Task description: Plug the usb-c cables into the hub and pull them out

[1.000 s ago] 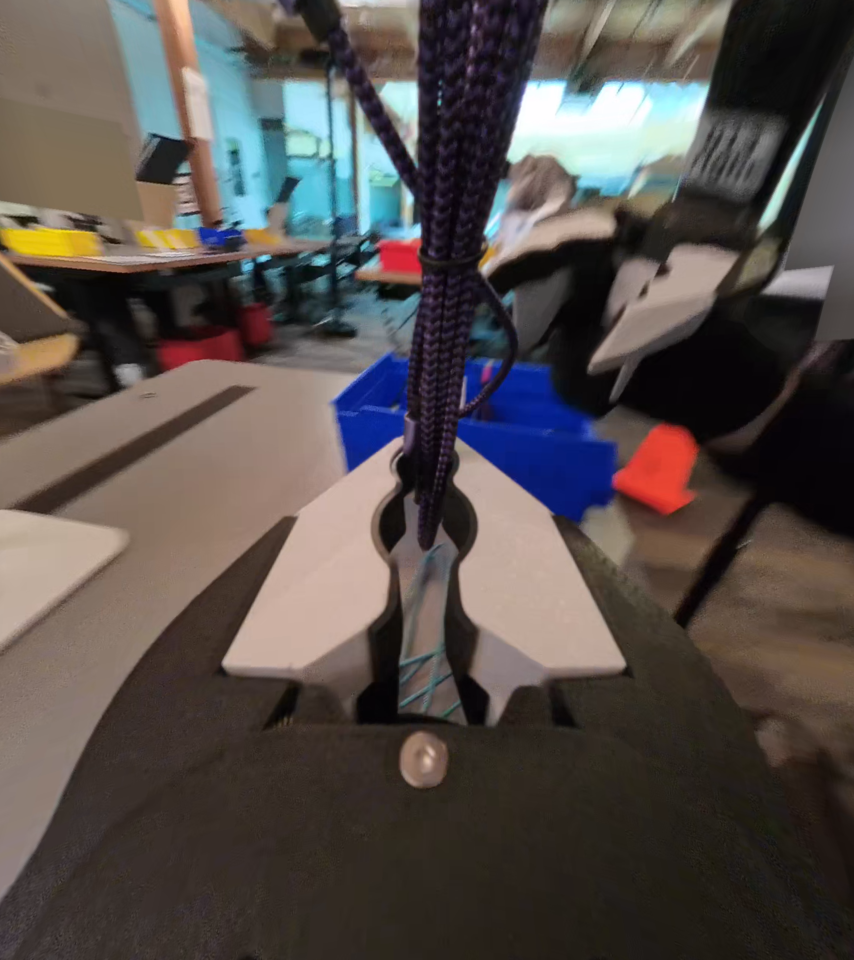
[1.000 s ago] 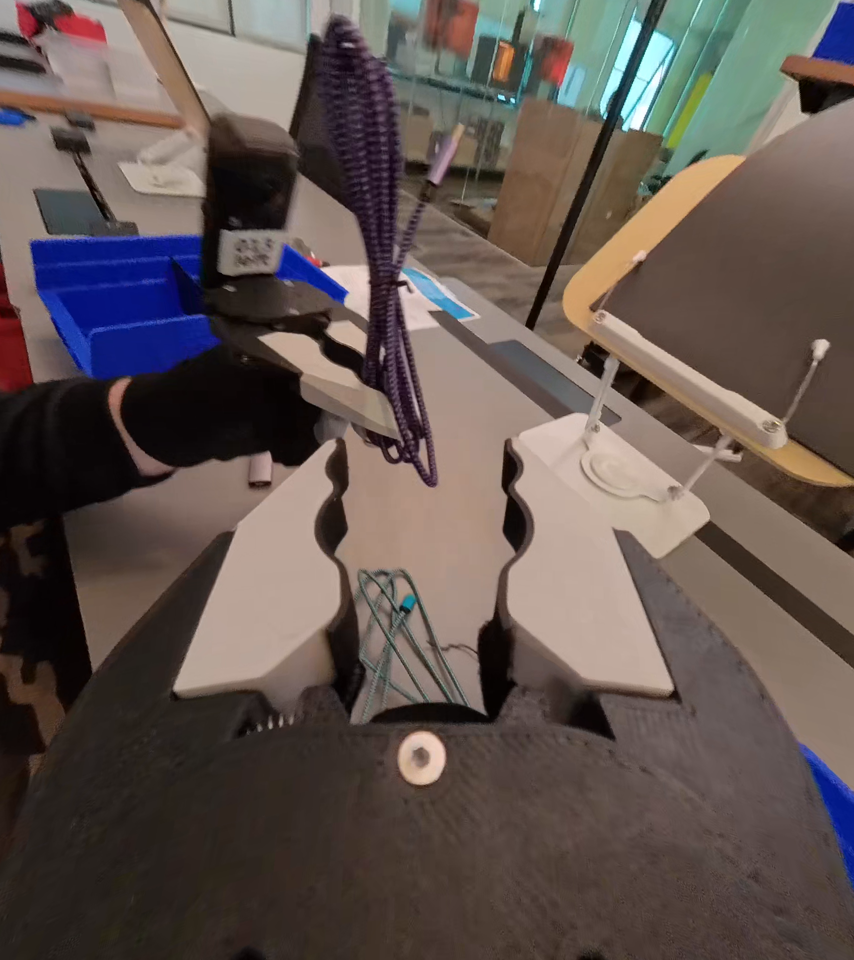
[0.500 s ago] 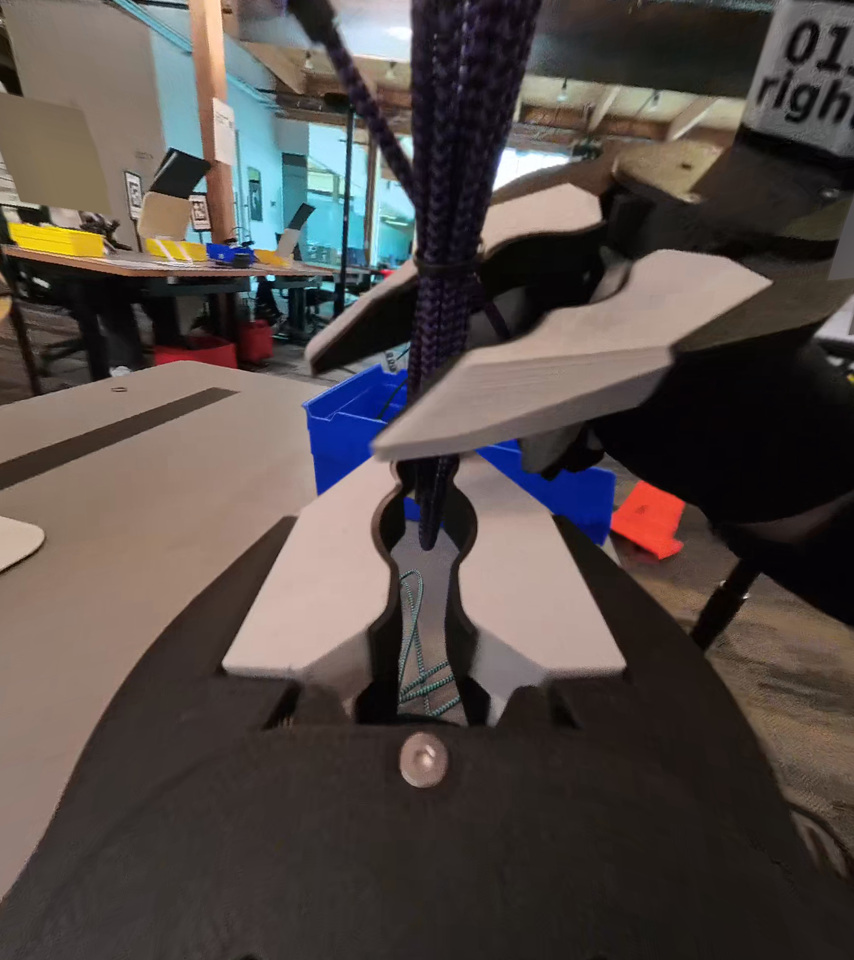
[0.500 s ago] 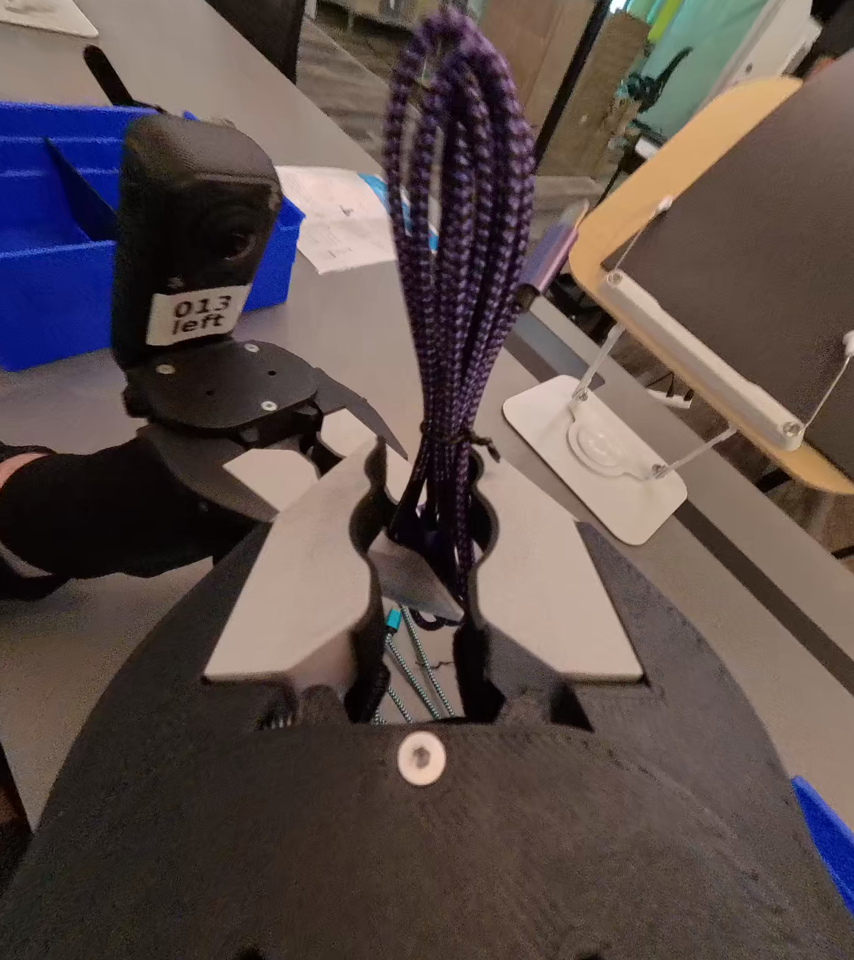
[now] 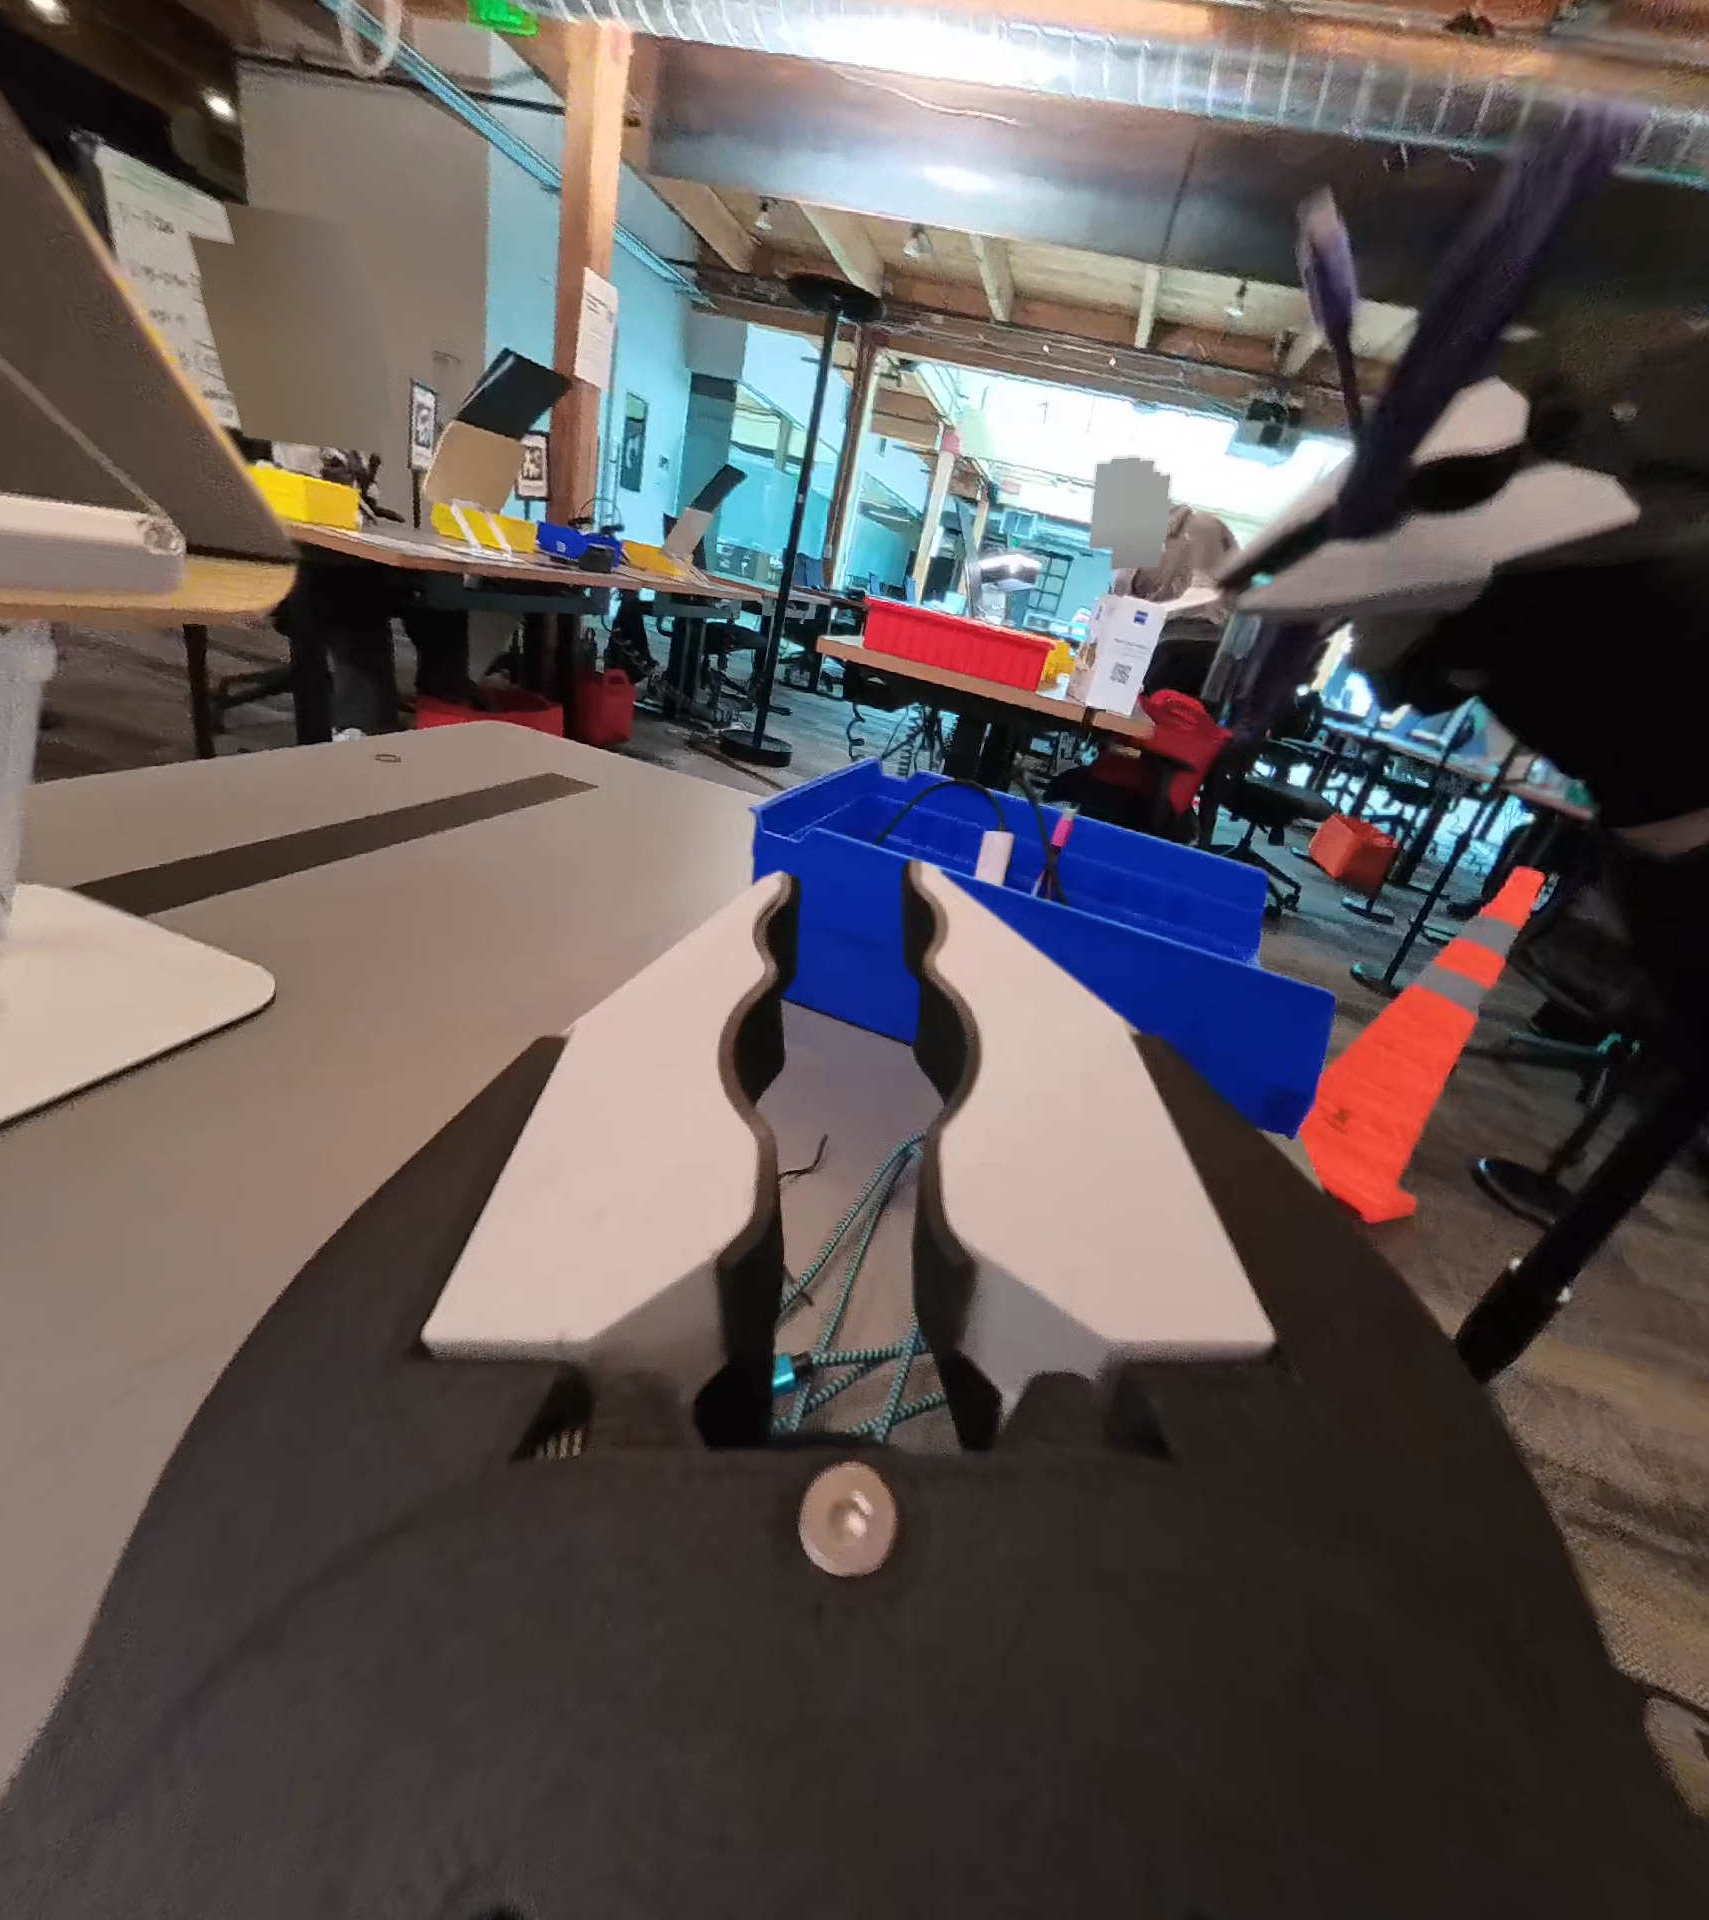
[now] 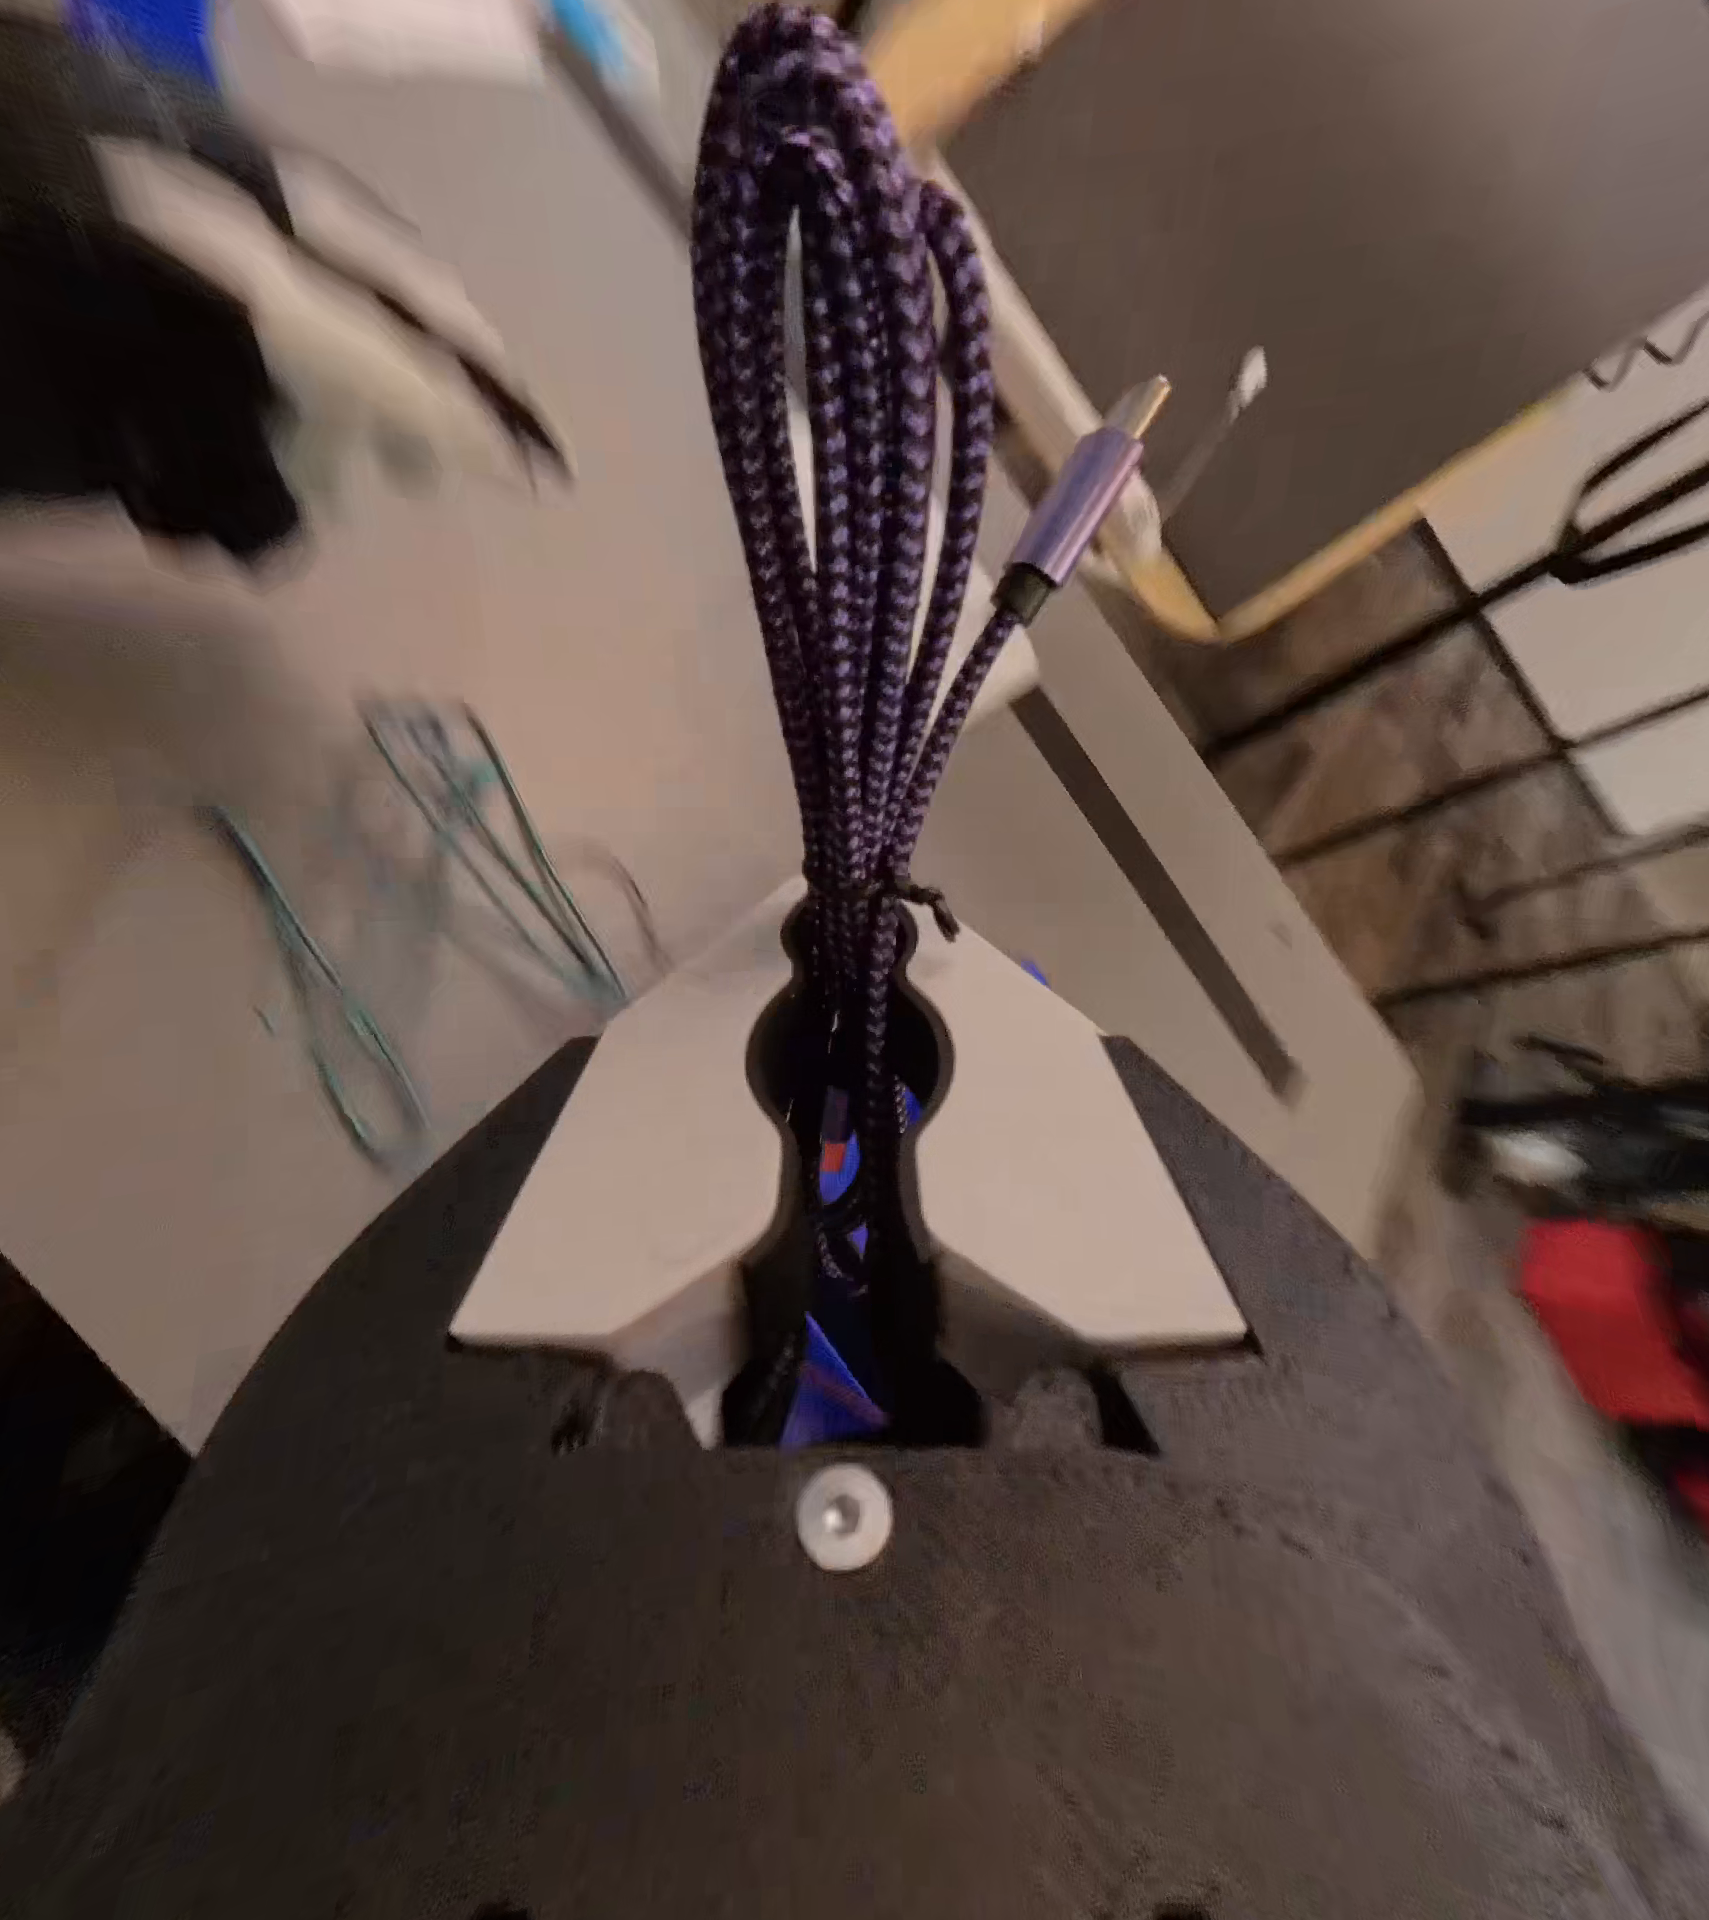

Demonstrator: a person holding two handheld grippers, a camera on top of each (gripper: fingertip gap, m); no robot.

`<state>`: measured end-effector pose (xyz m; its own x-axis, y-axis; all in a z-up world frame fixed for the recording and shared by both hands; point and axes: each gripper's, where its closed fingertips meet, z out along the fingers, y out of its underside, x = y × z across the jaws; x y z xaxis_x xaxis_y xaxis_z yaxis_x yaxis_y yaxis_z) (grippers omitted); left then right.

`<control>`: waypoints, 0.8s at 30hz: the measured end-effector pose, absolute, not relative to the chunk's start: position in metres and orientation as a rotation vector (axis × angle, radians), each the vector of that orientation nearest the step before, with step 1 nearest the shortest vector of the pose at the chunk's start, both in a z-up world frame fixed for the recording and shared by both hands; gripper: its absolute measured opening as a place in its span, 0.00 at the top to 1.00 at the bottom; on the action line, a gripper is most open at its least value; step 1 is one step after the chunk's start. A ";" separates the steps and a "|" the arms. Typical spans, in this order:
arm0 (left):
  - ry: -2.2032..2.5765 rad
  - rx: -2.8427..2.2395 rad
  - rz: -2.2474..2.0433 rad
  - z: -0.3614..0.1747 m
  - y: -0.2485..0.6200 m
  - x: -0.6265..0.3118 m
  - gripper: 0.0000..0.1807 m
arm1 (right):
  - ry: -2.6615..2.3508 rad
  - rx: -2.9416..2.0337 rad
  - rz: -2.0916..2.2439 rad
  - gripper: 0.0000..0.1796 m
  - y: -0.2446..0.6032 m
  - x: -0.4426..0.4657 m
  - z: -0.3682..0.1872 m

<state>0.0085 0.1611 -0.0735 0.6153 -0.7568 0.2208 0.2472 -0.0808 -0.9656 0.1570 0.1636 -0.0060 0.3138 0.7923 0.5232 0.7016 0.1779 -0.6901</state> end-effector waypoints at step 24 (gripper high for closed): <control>0.336 -1.548 -0.855 -0.097 0.185 -0.008 0.87 | -1.681 -2.057 -0.243 0.67 0.195 0.309 -0.119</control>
